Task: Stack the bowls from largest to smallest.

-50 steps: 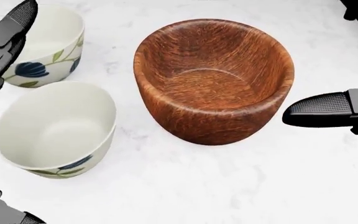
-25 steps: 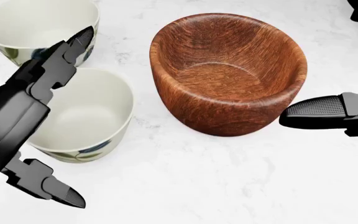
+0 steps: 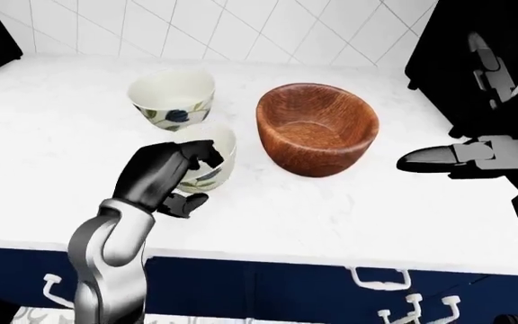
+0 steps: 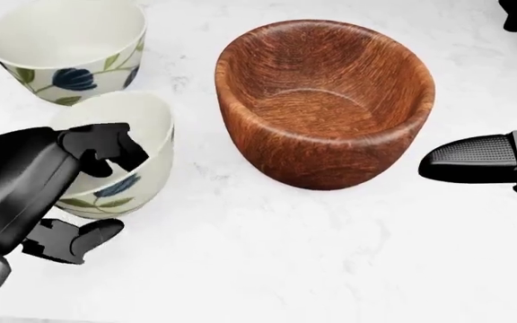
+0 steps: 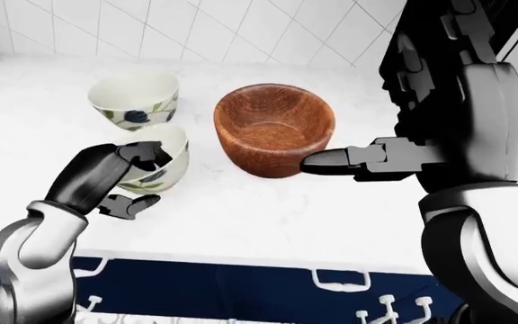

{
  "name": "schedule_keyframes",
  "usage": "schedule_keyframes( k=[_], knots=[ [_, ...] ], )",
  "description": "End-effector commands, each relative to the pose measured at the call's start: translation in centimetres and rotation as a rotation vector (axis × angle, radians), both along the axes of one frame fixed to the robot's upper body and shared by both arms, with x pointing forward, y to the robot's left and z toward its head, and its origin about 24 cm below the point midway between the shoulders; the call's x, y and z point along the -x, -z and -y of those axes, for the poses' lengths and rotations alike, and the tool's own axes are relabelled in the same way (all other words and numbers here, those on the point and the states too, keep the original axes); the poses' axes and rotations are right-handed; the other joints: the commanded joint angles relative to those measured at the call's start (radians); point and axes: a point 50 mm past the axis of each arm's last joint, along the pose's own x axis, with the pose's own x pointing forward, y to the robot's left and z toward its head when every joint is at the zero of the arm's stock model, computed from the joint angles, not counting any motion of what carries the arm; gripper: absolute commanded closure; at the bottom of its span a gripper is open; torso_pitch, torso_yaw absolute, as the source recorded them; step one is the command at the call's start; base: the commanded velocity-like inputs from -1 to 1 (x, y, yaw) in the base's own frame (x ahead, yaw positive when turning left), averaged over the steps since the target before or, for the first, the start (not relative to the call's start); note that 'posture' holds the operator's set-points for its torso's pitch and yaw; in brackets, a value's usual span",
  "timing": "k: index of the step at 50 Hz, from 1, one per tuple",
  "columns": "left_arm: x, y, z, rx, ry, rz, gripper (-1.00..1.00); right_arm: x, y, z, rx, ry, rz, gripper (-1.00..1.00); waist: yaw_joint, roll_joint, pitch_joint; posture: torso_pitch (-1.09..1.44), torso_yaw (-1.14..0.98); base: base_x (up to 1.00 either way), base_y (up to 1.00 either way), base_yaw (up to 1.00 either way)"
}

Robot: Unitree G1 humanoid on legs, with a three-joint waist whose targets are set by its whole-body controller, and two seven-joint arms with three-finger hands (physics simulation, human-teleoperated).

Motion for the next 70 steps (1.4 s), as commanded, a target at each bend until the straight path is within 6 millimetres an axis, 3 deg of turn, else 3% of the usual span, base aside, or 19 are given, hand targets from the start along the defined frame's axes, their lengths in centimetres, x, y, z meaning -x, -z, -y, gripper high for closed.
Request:
schedule_keyframes(
  k=[1,5,8,13,26,33,39,48,70],
  knots=[
    [0.1,-0.2,0.3,-0.016,0.018,-0.005,0.41,0.5,-0.9,0.1,-0.004,0.009,0.062,-1.00,0.000,-0.004,-0.013,0.00,0.00,0.00,0.00,0.00],
    [0.4,-0.1,0.4,-0.019,0.031,-0.011,0.61,0.5,-0.8,0.2,-0.006,0.010,0.061,-1.00,-0.002,-0.005,-0.014,0.00,0.00,0.00,0.00,0.00],
    [1.1,-0.7,0.7,-0.014,0.053,-0.003,1.00,0.5,-0.9,0.2,-0.004,0.011,0.062,-1.00,-0.004,-0.004,-0.016,0.00,0.00,0.00,0.00,0.00],
    [2.0,-3.3,0.9,0.006,0.077,0.043,1.00,0.8,-1.2,0.2,-0.002,0.011,0.067,-1.00,-0.003,-0.006,-0.018,0.00,0.00,0.00,0.00,0.00],
    [2.7,-13.4,2.7,0.050,0.142,0.244,1.00,1.0,-1.3,0.6,-0.016,0.018,0.077,-1.00,0.002,-0.018,-0.009,0.00,0.00,0.00,0.00,0.00],
    [-0.6,-16.6,2.6,0.088,0.092,0.308,1.00,1.1,-1.2,0.7,-0.016,0.020,0.077,-1.00,0.003,-0.020,-0.003,0.00,0.00,0.00,0.00,0.00],
    [-5.0,-18.4,1.6,0.077,-0.001,0.346,1.00,1.2,-1.1,0.8,-0.014,0.020,0.074,-1.00,0.000,-0.026,-0.002,0.00,0.00,0.00,0.00,0.00],
    [-9.8,-18.3,0.2,0.048,-0.093,0.348,1.00,1.2,-1.0,0.9,-0.013,0.021,0.075,-1.00,-0.001,-0.028,-0.005,0.00,0.00,0.00,0.00,0.00],
    [-13.4,-13.5,-2.3,-0.156,-0.199,0.308,1.00,1.1,-0.7,1.2,-0.022,0.027,0.074,-1.00,-0.003,-0.028,-0.010,0.00,0.00,0.00,0.00,0.00]
  ],
)
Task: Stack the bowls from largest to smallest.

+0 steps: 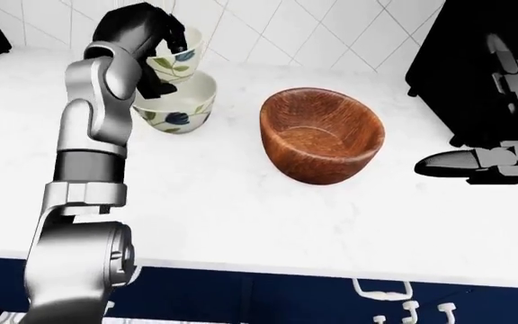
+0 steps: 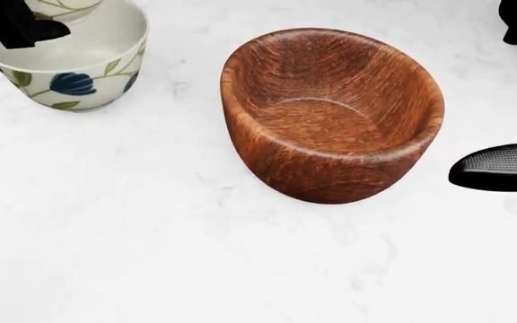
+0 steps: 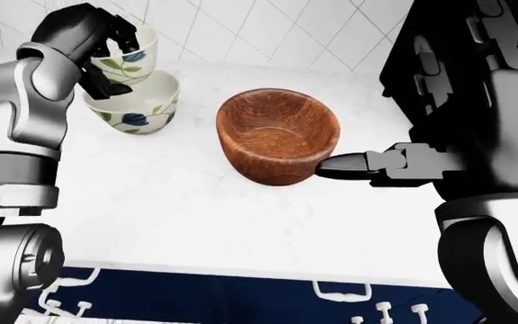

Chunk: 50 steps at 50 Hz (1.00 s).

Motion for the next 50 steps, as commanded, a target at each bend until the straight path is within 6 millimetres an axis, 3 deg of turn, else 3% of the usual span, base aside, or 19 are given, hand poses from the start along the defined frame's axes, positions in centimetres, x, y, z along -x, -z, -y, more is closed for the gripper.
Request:
schedule_keyframes(
  k=[1,8,18,27,31,36,43,50],
  knots=[
    [0.5,-2.2,0.4,-0.007,0.016,0.110,1.00,0.4,-0.9,0.1,-0.001,0.015,0.059,-1.00,-0.001,0.003,-0.026,0.00,0.00,0.00,0.00,0.00],
    [-0.2,-1.5,0.6,-0.009,0.008,0.094,0.95,0.3,-0.7,0.3,-0.005,0.018,0.059,-1.00,-0.001,0.003,-0.032,0.00,0.00,0.00,0.00,0.00],
    [-0.5,-1.2,0.3,-0.020,-0.007,0.081,0.47,0.3,-0.5,0.5,-0.011,0.021,0.058,-1.00,-0.003,0.005,-0.034,0.00,0.00,0.00,0.00,0.00],
    [-0.1,-1.4,-0.2,-0.049,-0.013,0.060,0.29,0.6,-0.8,0.6,-0.016,0.023,0.065,-1.00,-0.004,0.008,-0.037,0.00,0.00,0.00,0.00,0.00],
    [0.0,-1.5,-0.3,-0.060,-0.014,0.049,0.07,0.8,-1.1,0.6,-0.016,0.023,0.069,-1.00,-0.005,0.008,-0.036,0.00,0.00,0.00,0.00,0.00],
    [0.2,-1.4,-0.6,-0.069,-0.014,0.040,0.01,0.9,-1.3,0.6,-0.016,0.025,0.070,-1.00,-0.005,0.008,-0.035,0.00,0.00,0.00,0.00,0.00],
    [0.2,-0.6,-0.5,-0.089,-0.004,0.019,-0.26,1.0,-1.2,0.9,-0.020,0.031,0.071,-1.00,-0.005,0.007,-0.035,0.00,0.00,0.00,0.00,0.00],
    [0.1,0.1,-0.5,-0.097,-0.002,0.009,-0.31,1.0,-1.2,0.9,-0.019,0.032,0.071,-1.00,-0.005,0.007,-0.034,0.00,0.00,0.00,0.00,0.00]
  ],
)
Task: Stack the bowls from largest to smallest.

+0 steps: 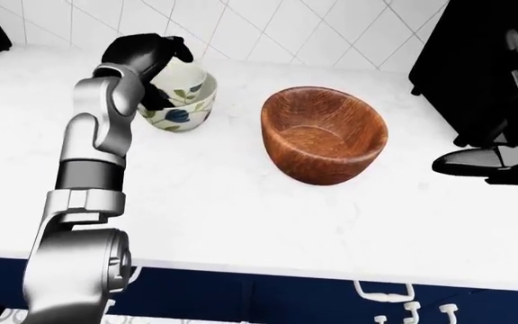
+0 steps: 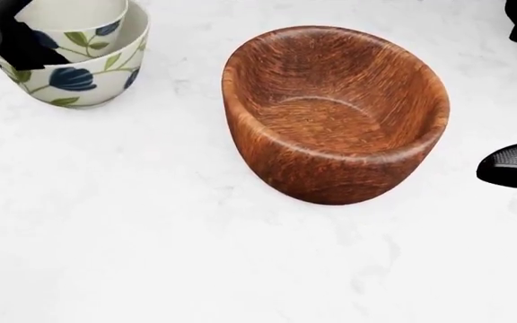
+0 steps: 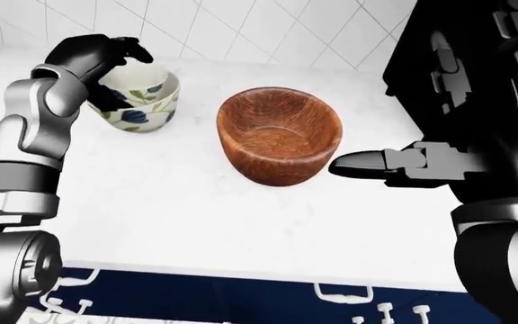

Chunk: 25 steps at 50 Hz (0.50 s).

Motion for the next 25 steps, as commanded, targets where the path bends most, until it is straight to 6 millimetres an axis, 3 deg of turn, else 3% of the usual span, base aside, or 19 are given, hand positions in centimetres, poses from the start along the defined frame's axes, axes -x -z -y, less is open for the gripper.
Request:
schedule_keyframes(
  k=[1,16,25],
  knots=[
    [0.7,-3.0,0.3,0.000,0.015,0.116,-0.33,0.4,-0.8,0.2,0.001,0.016,0.060,-1.00,-0.001,0.002,-0.027,0.00,0.00,0.00,0.00,0.00],
    [2.1,-5.2,-0.1,-0.007,0.033,0.133,-0.58,0.8,-1.6,0.2,0.003,0.017,0.071,-1.00,0.000,0.003,-0.021,0.00,0.00,0.00,0.00,0.00],
    [4.1,-6.5,-0.1,-0.025,0.075,0.126,-0.63,0.9,-1.9,0.2,0.005,0.018,0.075,-1.00,0.001,0.002,-0.016,0.00,0.00,0.00,0.00,0.00]
  ],
)
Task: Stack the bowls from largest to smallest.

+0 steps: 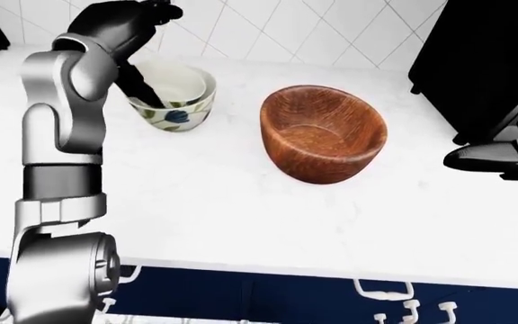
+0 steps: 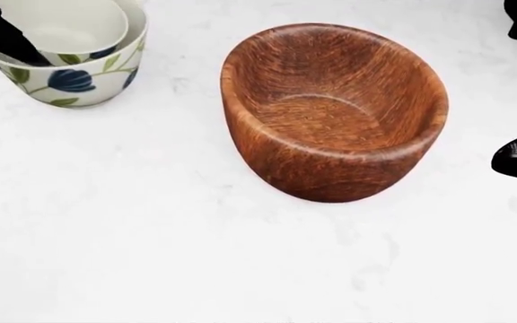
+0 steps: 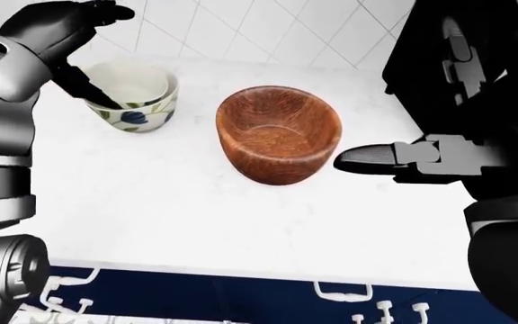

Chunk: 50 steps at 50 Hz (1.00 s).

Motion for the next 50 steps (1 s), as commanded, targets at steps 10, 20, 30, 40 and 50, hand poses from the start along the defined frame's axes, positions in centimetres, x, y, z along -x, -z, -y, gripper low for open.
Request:
schedule_keyframes(
  k=[10,20,30,40,50],
  knots=[
    [2.8,-2.5,0.3,-0.036,0.063,0.021,-0.62,0.5,-1.0,0.0,-0.002,0.014,0.060,-1.00,0.002,0.003,-0.022,0.00,0.00,0.00,0.00,0.00],
    [3.0,-0.6,1.2,-0.074,0.097,-0.055,-0.62,0.4,-0.7,0.2,-0.005,0.017,0.056,-1.00,0.005,0.002,-0.023,0.00,0.00,0.00,0.00,0.00],
    [1.9,1.2,2.0,-0.095,0.092,-0.067,-0.55,0.3,-0.1,0.4,-0.010,0.021,0.050,-1.00,0.005,0.000,-0.026,0.00,0.00,0.00,0.00,0.00],
    [1.2,2.7,1.9,-0.142,0.058,-0.085,-0.51,0.3,0.3,0.5,-0.014,0.023,0.046,-1.00,0.002,0.002,-0.029,0.00,0.00,0.00,0.00,0.00],
    [0.6,2.9,1.1,-0.153,0.000,-0.089,-0.49,0.1,0.6,0.6,-0.015,0.025,0.044,-1.00,0.001,0.004,-0.032,0.00,0.00,0.00,0.00,0.00]
  ],
)
